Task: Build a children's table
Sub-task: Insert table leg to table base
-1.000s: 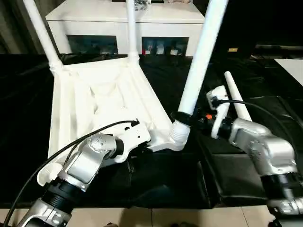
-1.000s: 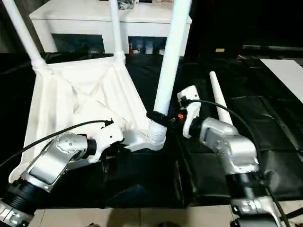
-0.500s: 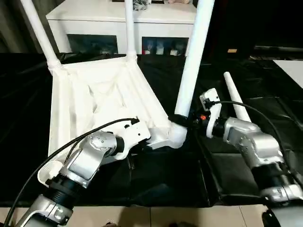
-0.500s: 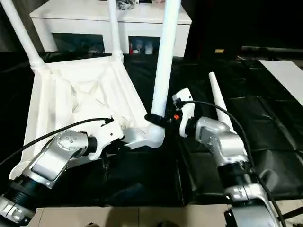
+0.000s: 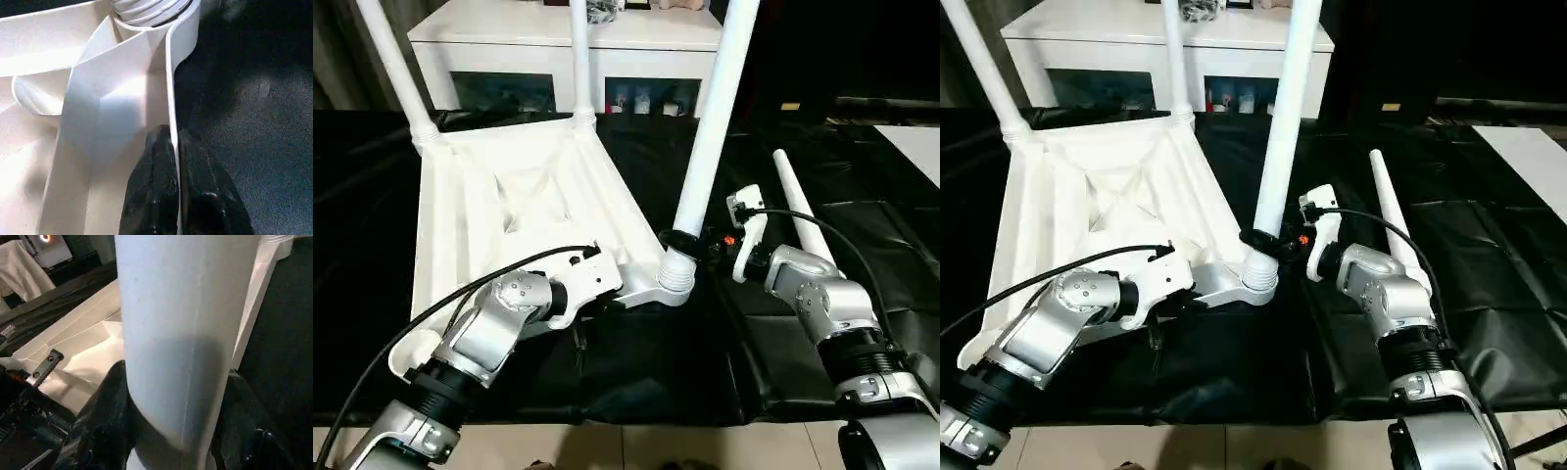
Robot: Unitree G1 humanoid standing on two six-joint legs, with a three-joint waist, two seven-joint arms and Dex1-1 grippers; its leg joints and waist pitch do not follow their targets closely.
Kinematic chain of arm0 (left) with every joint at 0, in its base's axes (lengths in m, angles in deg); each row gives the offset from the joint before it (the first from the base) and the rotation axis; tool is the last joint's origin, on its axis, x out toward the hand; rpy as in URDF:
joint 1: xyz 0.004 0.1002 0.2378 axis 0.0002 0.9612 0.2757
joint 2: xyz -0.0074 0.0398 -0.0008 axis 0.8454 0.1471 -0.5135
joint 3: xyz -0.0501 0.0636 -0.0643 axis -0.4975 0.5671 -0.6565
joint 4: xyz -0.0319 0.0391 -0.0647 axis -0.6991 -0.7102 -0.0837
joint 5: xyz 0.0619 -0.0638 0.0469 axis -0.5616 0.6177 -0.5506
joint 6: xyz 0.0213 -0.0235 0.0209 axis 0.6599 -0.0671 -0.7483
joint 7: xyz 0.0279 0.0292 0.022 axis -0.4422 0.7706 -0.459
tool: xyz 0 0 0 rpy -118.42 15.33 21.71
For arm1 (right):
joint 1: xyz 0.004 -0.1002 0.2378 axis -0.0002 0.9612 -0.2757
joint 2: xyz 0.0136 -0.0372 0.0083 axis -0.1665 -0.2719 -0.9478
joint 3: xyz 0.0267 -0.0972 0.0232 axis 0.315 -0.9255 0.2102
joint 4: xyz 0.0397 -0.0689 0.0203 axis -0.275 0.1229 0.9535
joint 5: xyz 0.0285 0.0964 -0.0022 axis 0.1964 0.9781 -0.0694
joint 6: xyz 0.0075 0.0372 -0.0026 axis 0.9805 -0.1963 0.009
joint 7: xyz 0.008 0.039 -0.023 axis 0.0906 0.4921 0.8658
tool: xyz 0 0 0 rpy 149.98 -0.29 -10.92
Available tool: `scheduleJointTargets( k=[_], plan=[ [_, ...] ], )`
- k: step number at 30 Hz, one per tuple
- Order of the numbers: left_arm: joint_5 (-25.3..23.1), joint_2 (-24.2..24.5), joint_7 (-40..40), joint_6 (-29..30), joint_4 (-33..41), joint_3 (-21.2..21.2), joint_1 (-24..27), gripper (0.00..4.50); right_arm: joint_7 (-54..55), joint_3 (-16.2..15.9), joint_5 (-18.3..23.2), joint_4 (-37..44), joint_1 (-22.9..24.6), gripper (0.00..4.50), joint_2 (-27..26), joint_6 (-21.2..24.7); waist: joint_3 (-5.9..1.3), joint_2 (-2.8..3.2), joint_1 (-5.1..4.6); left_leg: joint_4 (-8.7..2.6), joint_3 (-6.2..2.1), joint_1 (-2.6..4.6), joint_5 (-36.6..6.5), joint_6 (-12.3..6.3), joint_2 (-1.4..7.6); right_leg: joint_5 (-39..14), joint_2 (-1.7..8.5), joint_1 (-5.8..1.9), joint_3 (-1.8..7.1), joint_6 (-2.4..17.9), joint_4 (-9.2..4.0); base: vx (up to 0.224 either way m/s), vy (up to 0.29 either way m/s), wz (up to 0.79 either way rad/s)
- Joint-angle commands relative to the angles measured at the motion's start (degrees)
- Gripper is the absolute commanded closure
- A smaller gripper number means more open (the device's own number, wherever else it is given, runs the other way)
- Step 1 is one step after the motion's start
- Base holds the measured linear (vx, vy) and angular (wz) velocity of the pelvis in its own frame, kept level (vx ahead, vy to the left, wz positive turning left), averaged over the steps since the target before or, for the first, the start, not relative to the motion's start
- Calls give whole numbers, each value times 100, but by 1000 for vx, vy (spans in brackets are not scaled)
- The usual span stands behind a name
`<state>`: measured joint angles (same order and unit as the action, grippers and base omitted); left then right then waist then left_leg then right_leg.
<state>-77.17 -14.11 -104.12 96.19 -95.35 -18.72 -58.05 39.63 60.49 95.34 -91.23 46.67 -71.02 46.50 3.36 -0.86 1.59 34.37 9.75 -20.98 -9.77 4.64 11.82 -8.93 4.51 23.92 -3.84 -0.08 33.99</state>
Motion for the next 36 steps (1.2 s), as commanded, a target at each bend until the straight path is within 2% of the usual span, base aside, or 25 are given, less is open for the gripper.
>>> scheduleJointTargets(
  k=[1, 5, 7, 9, 10, 11, 12, 14, 16, 19, 21, 24, 27, 28, 29, 30, 32, 34, 36],
  plan=[
    [-1, 13, -30, -326, 56, 24, -177, 450, 79, 54, -159, -145, 127, 266, 2, -25, -342, -60, -28, -400, -35, 97, -2270, -86, 42, -3497, 280, -170, 100, 516, -616, 0, 0, 0],
    [66, -26, -6, -318, 14, -45, -197, 450, 192, 278, 21, -32, 297, 266, -44, -110, -339, -63, -31, -397, -41, 107, -2361, -75, 34, -3596, 288, -168, 85, 479, -646, 0, 0, 0],
    [100, -28, 21, -327, -18, -73, -197, 450, 382, 539, 195, 242, 695, 266, -139, -275, -336, -43, -10, -408, -35, 133, -2383, -83, 43, -3572, 288, -147, 95, 462, -672, 0, 0, 0],
    [99, -25, 20, -335, -27, -73, -198, 450, 413, 568, 204, 287, 760, 266, -155, -303, -345, -58, -19, -427, -52, 111, -2409, -85, 49, -3500, 282, -176, 79, 482, -648, 0, 0, 0],
    [88, -4, -7, -345, -40, -57, -204, 450, 489, 640, 190, 355, 936, 266, -196, -449, -339, -45, -16, -437, -51, 117, -2444, -80, 56, -3493, 283, -167, 80, 494, -652, 0, 0, 0],
    [77, 11, -19, -353, -45, -47, -208, 450, 533, 672, 164, 383, 1036, 266, -215, -552, -341, -4, -15, -439, -56, 118, -2462, -71, 56, -3472, 291, -167, 84, 507, -649, 0, 0, 0],
    [78, 18, -24, -356, -56, -51, -211, 450, 568, 699, 146, 426, 1135, 266, -232, -652, -338, -28, -26, -440, -53, 122, -2521, -67, 54, -3511, 288, -162, 72, 492, -672, 0, 0, 0],
    [74, 26, -26, -367, -82, -55, -217, 450, 613, 731, 129, 497, 1244, 266, -254, -737, -330, -5, -35, -446, -66, 137, -2617, -65, 50, -3595, 289, -163, 56, 465, -696, 0, 0, 0],
    [64, 39, -13, -359, -113, -58, -223, 450, 676, 676, -14, 731, 1462, 266, -245, -990, -329, 10, -29, -455, -64, 176, -2731, -54, 60, -3589, 282, -142, 48, 457, -722, 0, 0, 0],
    [50, 53, -6, -373, -135, -52, -233, 450, 744, 593, -164, 849, 1567, 266, -217, -1167, -314, 8, -40, -461, -77, 176, -2849, -43, 54, -3682, 285, -142, 34, 429, -739, 0, 0, 0],
    [43, 56, 10, -380, -164, -60, -250, 450, 747, 415, -393, 957, 1647, 266, -137, -1351, -306, 18, -48, -456, -81, 189, -2924, -35, 48, -3786, 290, -132, 15, 380, -766, 0, 0, 0],
    [30, 63, 18, -398, -194, -60, -269, 450, 728, 249, -547, 1036, 1698, 266, -77, -1366, -291, 21, -61, -474, -99, 178, -2981, -29, 54, -3862, 294, -152, -10, 302, -787, 0, 0, 0],
    [30, 63, 18, -398, -194, -60, -269, 450, 728, 249, -547, 1036, 1698, 266, -77, -1366, -286, 63, -105, -480, -124, 229, -3249, -39, 69, -3819, 295, -177, -117, 289, -853, 0, 0, 0],
    [30, 63, 18, -398, -194, -60, -269, 450, 728, 249, -547, 1036, 1698, 266, -77, -1366, -277, 72, -133, -503, -146, 229, -3402, -35, 91, -3746, 306, -213, -206, 259, -869, 0, 0, 0],
    [30, 63, 18, -398, -194, -60, -269, 450, 728, 249, -547, 1036, 1698, 266, -77, -1366, -264, 99, -143, -529, -169, 253, -3604, 0, 118, -3692, 311, -226, -249, 242, -883, 0, 0, 0],
    [30, 63, 18, -398, -194, -60, -269, 450, 728, 249, -547, 1036, 1698, 266, -77, -1366, -260, 116, -155, -538, -179, 279, -3708, 13, 130, -3616, 316, -229, -269, 264, -890, 0, 0, 0],
    [30, 63, 18, -398, -194, -60, -269, 450, 728, 249, -547, 1036, 1698, 266, -77, -1366, -223, 165, -216, -653, -241, 292, -4221, 102, 196, -3239, 292, -310, -346, 334, -849, 0, 0, 0],
    [30, 63, 18, -398, -194, -60, -269, 450, 728, 249, -547, 1036, 1698, 266, -77, -1366, -197, 169, -230, -747, -250, 285, -4534, 167, 228, -3111, 279, -359, -342, 370, -774, 0, 0, 0],
    [30, 63, 18, -398, -194, -60, -269, 450, 728, 249, -547, 1036, 1698, 266, -77, -1366, -172, 159, -230, -755, -221, 321, -4646, 207, 205, -3365, 285, -337, -356, 332, -789, 0, 0, 0]
  ],
)
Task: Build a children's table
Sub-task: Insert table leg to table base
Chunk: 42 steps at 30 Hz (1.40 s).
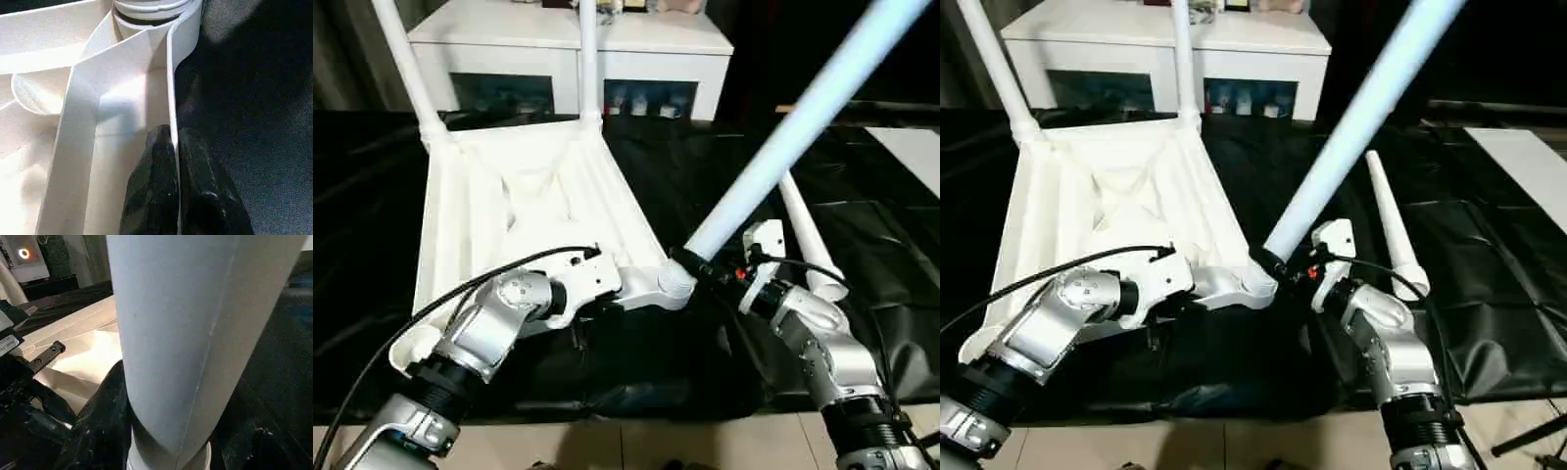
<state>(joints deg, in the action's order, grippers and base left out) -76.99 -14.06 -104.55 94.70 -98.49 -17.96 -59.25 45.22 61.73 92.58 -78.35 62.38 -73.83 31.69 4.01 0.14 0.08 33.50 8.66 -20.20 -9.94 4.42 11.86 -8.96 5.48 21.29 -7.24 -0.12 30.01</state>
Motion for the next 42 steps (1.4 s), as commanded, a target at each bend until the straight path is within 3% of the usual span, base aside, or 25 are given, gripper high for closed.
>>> scheduleJointTargets(
  k=[1, 3, 5, 6, 7, 8, 9, 10, 11, 12, 13, 14, 16, 17, 18, 19, 20, 21, 22, 23, 26, 29, 32, 42],
  plan=[
    [12, 58, 61, -249, 119, -136, -149, 450, 169, 125, -271, -252, 127, 266, 204, 115, -232, 48, -84, -621, -103, 276, -4531, 223, 165, -3641, 222, -57, -39, 260, -456, 0, 0, 0],
    [12, 58, 61, -249, 119, -136, -149, 450, 169, 125, -271, -252, 127, 266, 204, 115, -222, 44, -96, -533, -90, 341, -4353, 183, 123, -4028, 247, -29, -133, 105, -589, 0, 0, 0],
    [12, 58, 61, -249, 119, -136, -149, 450, 169, 125, -271, -252, 127, 266, 204, 115, -211, 60, -110, -548, -110, 283, -4281, 146, 145, -4028, 242, -120, -252, -15, -590, 0, 0, 0],
    [12, 58, 61, -249, 119, -136, -149, 450, 169, 125, -271, -252, 127, 266, 204, 115, -201, 126, -56, -790, -150, 70, -4589, 208, 287, -3556, 224, -341, -175, 62, -222, 0, 0, 0],
    [12, 58, 61, -249, 119, -136, -149, 450, 169, 125, -271, -252, 127, 266, 204, 115, -190, 170, 182, -1227, -91, -301, -5093, 346, 507, -2308, 130, -621, 119, 335, 751, -23, -80, 29],
    [12, 58, 61, -249, 119, -136, -149, 450, 169, 125, -271, -252, 127, 266, 204, 115, -183, 79, 397, -1241, 262, 16, -4828, 294, 374, -2080, 38, -174, 376, 500, 759, -23, -80, 29],
    [12, 58, 61, -249, 119, -136, -149, 450, 169, 125, -271, -252, 127, 266, 204, 115, -252, -357, 169, -576, 193, 307, -4015, 149, 81, -3528, 155, 165, 504, 195, 97, 87, -149, 28],
    [12, 58, 61, -249, 119, -136, -149, 450, 169, 125, -271, -252, 127, 266, 204, 115, -280, -353, 290, 80, 180, 578, -2857, 97, -183, -5083, 423, 515, 428, 2, -470, 124, -132, -13],
    [12, 58, 61, -249, 119, -136, -149, 450, 169, 125, -271, -252, 127, 266, 204, 115, -330, -267, 400, -38, 10, -11, -971, -213, -33, -5419, 733, -18, 783, 54, -328, 124, -132, -13],
    [12, 58, 61, -249, 119, -136, -149, 450, 169, 125, -271, -252, 127, 266, 204, 115, -387, -225, 443, -233, 6, -131, -709, -105, 22, -4669, 566, -122, 669, 114, -179, 95, -59, -20],
    [12, 58, 61, -249, 119, -136, -149, 450, 169, 125, -271, -252, 127, 266, 204, 115, -444, -130, 436, -367, 22, -42, -682, -7, 119, -2930, 325, -34, 547, 398, -4, 50, -27, -4],
    [12, 58, 61, -249, 119, -136, -149, 450, 169, 125, -271, -252, 127, 266, 204, 115, -406, -121, 377, -394, 57, -67, -1046, -14, 96, -2132, 195, -24, 518, 683, 53, 50, -27, -4],
    [12, 58, 61, -249, 119, -136, -149, 450, 169, 125, -271, -252, 127, 266, 204, 115, -356, -119, 330, -408, 72, -9, -1808, 20, 75, -2676, 185, 24, 497, 762, -17, 0, 0, 0],
    [12, 58, 61, -249, 119, -136, -149, 450, 169, 125, -271, -252, 127, 266, 204, 115, -373, -116, 301, -390, 47, 21, -2171, 35, 50, -3308, 230, 13, 470, 640, -97, 0, 0, 0],
    [22, 65, 65, -282, 80, -128, -166, 450, 182, 30, -327, -181, 170, 266, 224, 126, -378, -115, 297, -395, 42, 20, -2160, 27, 55, -3328, 238, 11, 469, 612, -113, 0, 0, 0],
    [-3, 108, 52, -379, 78, -90, -153, 450, -427, -485, -519, -478, -460, 266, 401, 695, -385, -231, 258, -404, 35, -1, -2144, -30, 56, -3338, 213, -6, 429, 607, -114, 0, 0, 0],
    [-22, 140, 41, -448, 80, -63, -142, 450, -884, -859, -657, -708, -936, 266, 531, 1116, -373, -203, 188, -431, -24, -138, -2044, -9, 27, -3293, 188, -121, 391, 623, -23, 0, 0, 0],
    [-37, 165, 33, -504, 87, -45, -132, 450, -1190, -1101, -743, -864, -1256, 266, 612, 1395, -352, -169, 169, -441, -12, -142, -2062, 1, 35, -3399, 201, -111, 390, 572, -72, 0, 0, 0],
    [-40, 176, 25, -542, 104, -39, -122, 450, -1341, -1214, -780, -948, -1421, 266, 644, 1531, -353, -120, 167, -410, -12, -65, -2196, 15, 42, -3527, 225, -43, 385, 578, -109, 0, 0, 0],
    [-36, 177, 22, -557, 112, -40, -119, 450, -1338, -1214, -778, -946, -1420, 266, 638, 1527, -367, -92, 171, -376, 1, 43, -2304, 27, 70, -3536, 268, 29, 409, 624, -187, 0, 0, 0],
    [-4, 173, -23, -675, 123, -32, -105, 450, -1317, -1194, -768, -948, -1440, 267, 608, 1483, -380, -146, 187, -445, 0, -12, -2137, 17, 95, -2900, 233, -40, 425, 738, -122, 0, 0, 0],
    [25, 178, -17, -682, 168, -25, -72, 450, -1303, -1134, -658, -934, -1471, 267, 595, 1529, -395, -151, 177, -458, 3, -29, -2107, 29, 101, -2605, 232, -67, 440, 858, -69, 0, 0, 0],
    [18, 207, 25, -678, 181, -46, -23, 450, -1356, -1073, -563, -873, -1466, 267, 622, 1694, -394, -154, 191, -435, 29, 12, -2145, 13, 88, -2716, 243, -45, 452, 876, -91, 0, 0, 0],
    [33, 241, 81, -740, 185, -99, 34, 450, -1274, -1050, -622, -772, -1304, 267, 540, 1710, -399, -143, 208, -447, 28, -1, -2035, 26, 96, -2696, 241, -64, 449, 847, -81, 0, 0, 0]
  ],
)
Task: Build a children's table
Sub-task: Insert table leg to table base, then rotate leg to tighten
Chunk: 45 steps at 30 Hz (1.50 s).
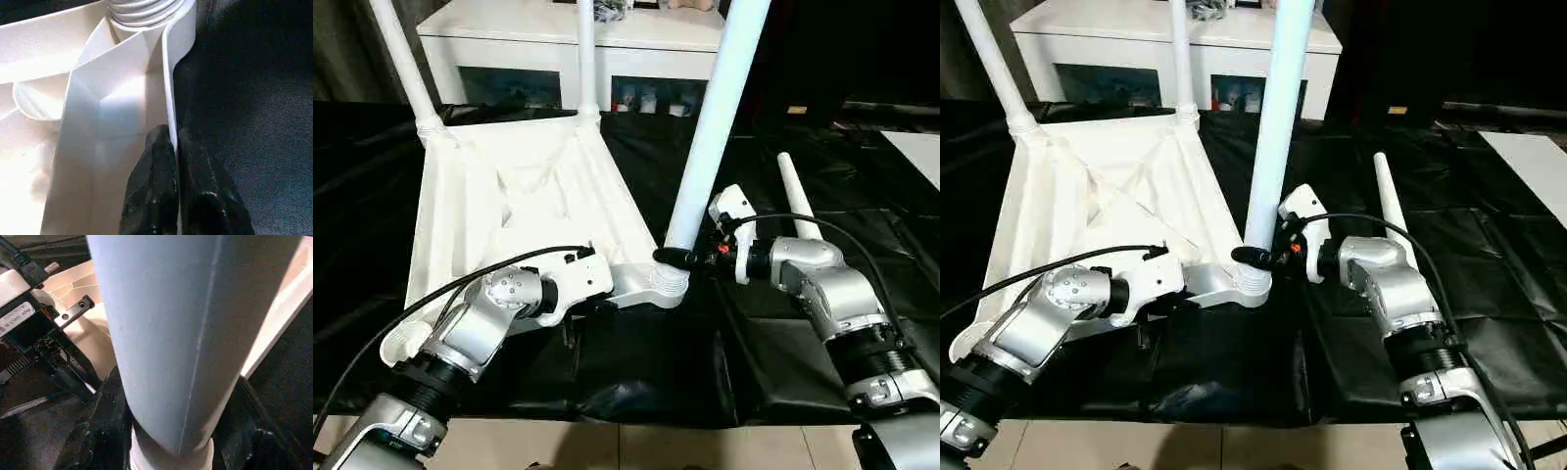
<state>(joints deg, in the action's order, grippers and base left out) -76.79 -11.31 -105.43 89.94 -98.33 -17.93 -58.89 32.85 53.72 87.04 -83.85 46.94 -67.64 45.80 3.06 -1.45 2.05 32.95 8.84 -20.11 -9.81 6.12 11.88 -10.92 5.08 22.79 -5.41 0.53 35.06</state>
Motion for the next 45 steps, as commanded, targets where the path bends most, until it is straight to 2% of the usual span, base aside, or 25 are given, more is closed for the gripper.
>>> scheduleJointTargets(
  k=[1, 7, 10, 13, 17, 20, 21, 22, 23, 25, 26, 28, 29, 30, 31, 32, 34, 35, 36, 37, 38, 41, 45],
  plan=[
    [25, -44, 179, -264, 176, -113, 7, 450, 20, -218, -57, -208, 255, 267, -111, 287, -300, 16, 7, -391, 12, -1, -2085, -141, 92, -2552, 279, -203, 265, 768, -595, 0, 0, 0],
    [100, -86, 239, -148, 212, -196, 56, 450, 358, -115, -120, -122, 333, 267, -290, 253, -299, 37, -4, -401, -2, -4, -2152, -119, 84, -2721, 277, -200, 256, 673, -613, 0, 0, 0],
    [154, -148, 341, -7, 221, -288, 65, 450, 607, -97, -206, -141, 394, 267, -344, 284, -294, 33, -25, -396, -12, -8, -2250, -85, 66, -3038, 283, -192, 234, 553, -649, 0, 0, 0],
    [196, -215, 418, 121, 235, -356, 89, 450, 799, -82, -286, -180, 455, 267, -374, 343, -278, 40, -38, -386, -21, 32, -2418, -70, 60, -3319, 284, -151, 211, 450, -702, 0, 0, 0],
    [206, -311, 524, 408, 313, -395, 120, 450, 1308, 3, -434, -258, 479, 267, -502, 448, -267, 56, -76, -390, -47, 42, -2632, -29, 50, -3545, 281, -139, 165, 331, -749, 0, 0, 0],
    [227, -608, 764, 960, 472, -442, 127, 450, 1964, 98, -606, -440, 479, 267, -724, 374, -279, 85, -137, -435, -94, 17, -2726, 41, 77, -3340, 295, -192, 127, 351, -738, 0, 0, 0],
    [224, -847, 989, 1301, 536, -480, 125, 450, 2228, 148, -626, -496, 502, 267, -851, 340, -276, 73, -168, -454, -109, -16, -2752, 20, 73, -3218, 283, -215, 110, 366, -738, 0, 0, 0],
    [179, -956, 1133, 1461, 535, -485, 113, 450, 2404, 199, -632, -554, 498, 267, -912, 340, -258, 78, -210, -457, -105, 24, -2890, 9, 71, -3271, 273, -182, 92, 372, -770, -15, 64, -13],
    [122, -1027, 1246, 1563, 523, -475, 102, 450, 2550, 247, -637, -600, 491, 267, -954, 342, -273, 81, -224, -438, -100, 70, -2913, -13, 64, -3267, 290, -173, 97, 397, -800, 0, 0, 0],
    [-67, -1327, 1673, 1974, 503, -475, 47, 450, 3192, 416, -719, -830, 437, 267, -1074, 295, -257, 88, -260, -453, -96, 65, -2958, -22, 73, -3204, 275, -159, 101, 428, -802, 0, 0, 0],
    [-207, -1601, 1967, 2285, 536, -416, -18, 450, 3720, 582, -756, -1088, 358, 267, -1195, 268, -260, 112, -277, -430, -92, 119, -3065, -9, 59, -3289, 281, -124, 94, 407, -841, 0, 0, 0],
    [-234, -1668, 2021, 2352, 556, -387, -37, 450, 3866, 621, -778, -1161, 333, 267, -1227, 260, -245, 108, -315, -424, -105, 136, -3180, -21, 50, -3285, 273, -120, 62, 399, -857, 0, 0, 0],
    [-237, -1925, 2203, 2437, 608, -349, -101, 450, 4144, 707, -792, -1356, 256, 267, -1338, 176, -250, 155, -379, -453, -135, 114, -3386, -33, 61, -3269, 275, -175, 18, 307, -884, 0, 0, 0],
    [-250, -2011, 2267, 2449, 627, -324, -125, 450, 4234, 735, -795, -1425, 227, 267, -1383, 164, -247, 141, -406, -452, -137, 124, -3450, -44, 61, -3267, 272, -172, -6, 275, -913, 0, 0, 0],
    [-253, -2028, 2279, 2451, 631, -320, -130, 450, 4252, 740, -796, -1439, 221, 267, -1392, 162, -262, 141, -407, -440, -144, 136, -3485, -69, 45, -3298, 278, -183, -35, 220, -936, 0, 0, 0],
    [-254, -2150, 2332, 2447, 664, -279, -150, 450, 4349, 743, -817, -1527, 174, 267, -1457, 116, -260, 177, -402, -443, -147, 150, -3516, -75, 44, -3284, 286, -180, -44, 216, -943, 0, 0, 0],
    [-300, -2177, 2338, 2372, 673, -205, -160, 450, 4417, 736, -836, -1581, 137, 267, -1506, 104, -260, 183, -429, -466, -166, 139, -3597, -79, 63, -3150, 292, -212, -76, 225, -952, 0, 0, 0],
    [-436, -2097, 2389, 2292, 630, -123, -177, 450, 4475, 749, -833, -1621, 76, 267, -1592, 53, -263, 193, -435, -498, -181, 105, -3612, -69, 78, -2958, 310, -245, -75, 259, -933, 0, 0, 0],
    [-472, -2052, 2410, 2288, 616, -120, -192, 450, 4514, 761, -821, -1656, 43, 267, -1618, 44, -254, 195, -436, -500, -176, 118, -3643, -64, 75, -2971, 306, -222, -70, 272, -939, 0, 0, 0],
    [-482, -2009, 2415, 2294, 620, -137, -201, 450, 4531, 757, -818, -1670, 22, 267, -1628, 37, -244, 190, -446, -478, -162, 169, -3708, -65, 59, -3067, 307, -178, -77, 283, -965, 0, 0, 0],
    [-456, -1953, 2394, 2310, 641, -178, -202, 450, 4497, 783, -758, -1673, 3, 267, -1655, -37, -229, 178, -467, -469, -160, 171, -3741, -75, 47, -3215, 305, -171, -101, 237, -992, 0, 0, 0],
    [-399, -1800, 2327, 2273, 668, -276, -172, 450, 4274, 761, -678, -1602, -26, 267, -1694, -244, -223, 198, -500, -461, -171, 191, -3829, -78, 39, -3377, 308, -158, -144, 143, -1025, 0, 0, 0],
    [-399, -1715, 2318, 2206, 662, -305, -124, 450, 4093, 808, -581, -1565, -61, 267, -1715, -449, -209, 196, -526, -445, -164, 202, -3829, -118, 32, -3500, 321, -143, -164, 108, -1048, 0, 0, 0]
  ],
)
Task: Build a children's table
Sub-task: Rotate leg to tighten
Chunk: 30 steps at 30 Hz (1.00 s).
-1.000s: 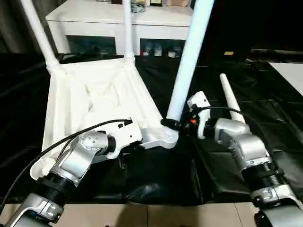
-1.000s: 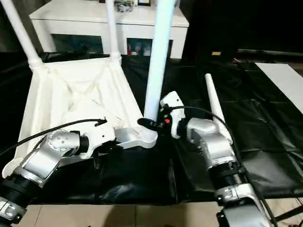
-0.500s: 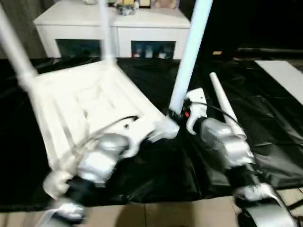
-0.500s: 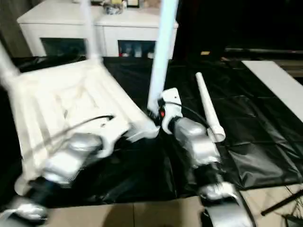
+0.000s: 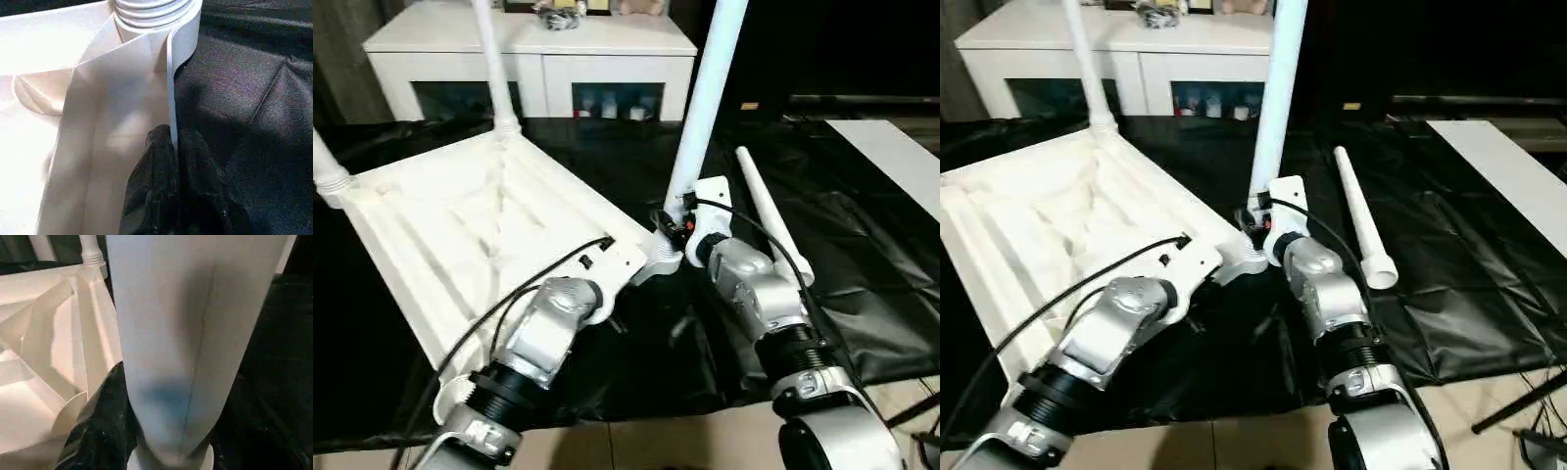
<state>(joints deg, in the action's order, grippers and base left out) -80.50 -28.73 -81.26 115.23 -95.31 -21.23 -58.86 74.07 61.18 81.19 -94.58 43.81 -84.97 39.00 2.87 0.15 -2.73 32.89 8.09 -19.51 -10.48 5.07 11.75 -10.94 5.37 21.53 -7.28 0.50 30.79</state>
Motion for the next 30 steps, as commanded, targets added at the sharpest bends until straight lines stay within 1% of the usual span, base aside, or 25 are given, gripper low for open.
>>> scheduleJointTargets(
  k=[1, 2, 3, 4, 6, 7, 8, 9, 10, 11, 13, 14, 15, 17, 19, 20, 21, 22, 23, 24, 25, 26, 27, 28, 30],
  plan=[
    [-29, 36, -105, -332, 362, 22, -122, 450, -60, 71, 15, -487, 248, 267, 17, 214, -186, 41, -50, -437, -86, 141, -3755, -20, 43, -3522, 289, -17, 17, 102, -629, 0, 0, 0],
    [-25, 61, -111, -345, 371, 23, -108, 450, -70, 86, 11, -476, 235, 211, 28, 176, -184, 42, -50, -439, -90, 123, -3719, -23, 42, -3572, 299, -27, 16, 78, -626, 0, 0, 0],
    [-20, 84, -117, -358, 375, 23, -98, 450, -92, 97, 8, -469, 218, 211, 46, 116, -179, 47, -53, -447, -95, 121, -3727, -20, 48, -3577, 299, -29, 14, 75, -623, 0, 0, 0],
    [-8, 113, -125, -375, 379, 27, -86, 450, -120, 112, 15, -471, 201, 197, 66, 72, -189, 55, -52, -448, -100, 105, -3704, -18, 49, -3543, 310, -37, 23, 86, -609, 0, 0, 0],
    [4, 148, -137, -395, 384, 28, -69, 450, -180, 149, 55, -461, 182, 188, 97, 53, -215, 61, -27, -451, -88, 85, -3548, -32, 61, -3324, 321, -35, 92, 213, -568, 0, 0, 0],
    [7, 158, -138, -402, 384, 28, -64, 450, -223, 159, 74, -452, 177, 177, 110, 36, -234, 61, -8, -450, -75, 68, -3415, -42, 63, -3179, 331, -40, 127, 296, -547, 0, 0, 0],
    [28, 192, -146, -419, 381, 31, -63, 450, -416, 158, 135, -350, 177, 156, 166, 11, -227, 24, 12, -469, -50, -13, -3121, -93, 75, -2885, 321, -73, 175, 477, -474, 0, 0, 0],
    [43, 209, -147, -433, 375, 34, -67, 450, -583, 136, 170, -273, 185, 156, 208, -11, -230, 34, 31, -470, -39, -16, -3056, -115, 76, -2838, 315, -77, 191, 513, -463, 0, 0, 0],
    [55, 222, -151, -456, 372, 35, -69, 450, -684, 114, 184, -213, 196, 142, 238, -22, -236, 52, 60, -463, -12, 3, -2924, -132, 87, -2689, 328, -54, 234, 624, -453, 0, 0, 0],
    [68, 240, -167, -492, 365, 33, -74, 450, -820, 90, 203, -124, 213, 142, 283, -6, -246, 55, 77, -472, -3, -57, -2701, -151, 93, -2446, 320, -97, 261, 728, -398, 0, 0, 0],
    [75, 266, -201, -540, 361, 42, -78, 450, -989, 54, 235, -14, 243, 121, 327, 10, -260, 29, 114, -468, 25, -81, -2485, -186, 90, -2262, 312, -115, 288, 792, -373, 0, 0, 0],
    [76, 300, -240, -610, 353, 64, -87, 450, -1146, 9, 259, 88, 274, 112, 377, 5, -276, 33, 165, -459, 49, -86, -2245, -223, 97, -2100, 318, -120, 314, 849, -343, 0, 0, 0],
    [73, 325, -258, -629, 347, 71, -89, 450, -1306, -58, 269, 212, 323, 106, 444, 36, -296, 4, 198, -454, 65, -119, -2021, -262, 100, -2013, 308, -141, 325, 873, -309, 0, 0, 0],
    [78, 361, -293, -661, 352, 80, -87, 450, -1515, -119, 294, 374, 392, 83, 530, 75, -311, -2, 247, -428, 106, -96, -1841, -304, 97, -2056, 290, -104, 348, 876, -308, 0, 0, 0],
    [102, 435, -411, -781, 374, 113, -72, 450, -1927, -189, 435, 720, 540, 72, 683, 192, -299, -24, 286, -412, 136, -109, -1747, -342, 88, -2179, 283, -87, 366, 868, -311, 24, -28, 4],
    [139, 510, -559, -874, 402, 146, -47, 450, -2223, -244, 514, 971, 656, 60, 837, 278, -306, -30, 365, -391, 171, -61, -1688, -391, 105, -2245, 274, -43, 404, 808, -317, 0, 0, 0],
    [171, 572, -673, -900, 426, 164, -25, 450, -2427, -294, 541, 1121, 733, 60, 973, 326, -321, -46, 370, -378, 186, -65, -1622, -399, 105, -2159, 272, -47, 415, 831, -296, 0, 0, 0],
    [201, 637, -773, -987, 440, 196, -12, 450, -2587, -323, 563, 1220, 785, 51, 1074, 349, -337, -46, 413, -369, 200, -80, -1403, -429, 105, -1920, 262, -67, 424, 880, -255, 0, 0, 0],
    [219, 681, -839, -1057, 448, 220, -4, 450, -2697, -340, 579, 1284, 819, 37, 1137, 365, -341, -47, 423, -362, 209, -90, -1312, -451, 104, -1811, 255, -66, 434, 909, -236, 0, 0, 0],
    [219, 681, -839, -1057, 448, 220, -4, 450, -2697, -340, 579, 1284, 819, 37, 1137, 365, -343, -62, 434, -352, 212, -136, -1160, -482, 98, -1659, 249, -81, 447, 959, -188, 0, 0, 0],
    [219, 681, -839, -1057, 448, 220, -4, 450, -2697, -340, 579, 1284, 819, 28, 1137, 365, -359, -45, 454, -344, 204, -163, -1012, -479, 101, -1579, 254, -98, 441, 984, -155, 0, 0, 0],
    [274, 725, -939, -1074, 466, 222, 10, 450, -2806, -339, 597, 1365, 858, 18, 1209, 415, -394, -33, 492, -319, 207, -148, -764, -489, 110, -1289, 252, -104, 449, 1047, -115, 0, 0, 0],
    [386, 868, -1230, -1250, 494, 237, 45, 450, -3090, -370, 640, 1532, 949, 9, 1409, 488, -398, -46, 494, -309, 215, -144, -660, -518, 110, -1125, 237, -98, 451, 1094, -98, 0, 0, 0],
    [470, 1011, -1488, -1356, 527, 252, 73, 450, -3374, -411, 687, 1674, 1029, 9, 1600, 555, -391, -42, 520, -302, 215, -153, -548, -591, 104, -889, 221, -120, 450, 1151, -69, 0, 0, 0],
    [574, 1256, -1902, -1508, 576, 304, 104, 450, -3662, -478, 687, 1825, 1119, 3, 1852, 604, -387, -19, 530, -301, 216, -149, -594, -630, 118, -762, 224, -112, 451, 1259, -43, 0, 0, 0]
  ],
)
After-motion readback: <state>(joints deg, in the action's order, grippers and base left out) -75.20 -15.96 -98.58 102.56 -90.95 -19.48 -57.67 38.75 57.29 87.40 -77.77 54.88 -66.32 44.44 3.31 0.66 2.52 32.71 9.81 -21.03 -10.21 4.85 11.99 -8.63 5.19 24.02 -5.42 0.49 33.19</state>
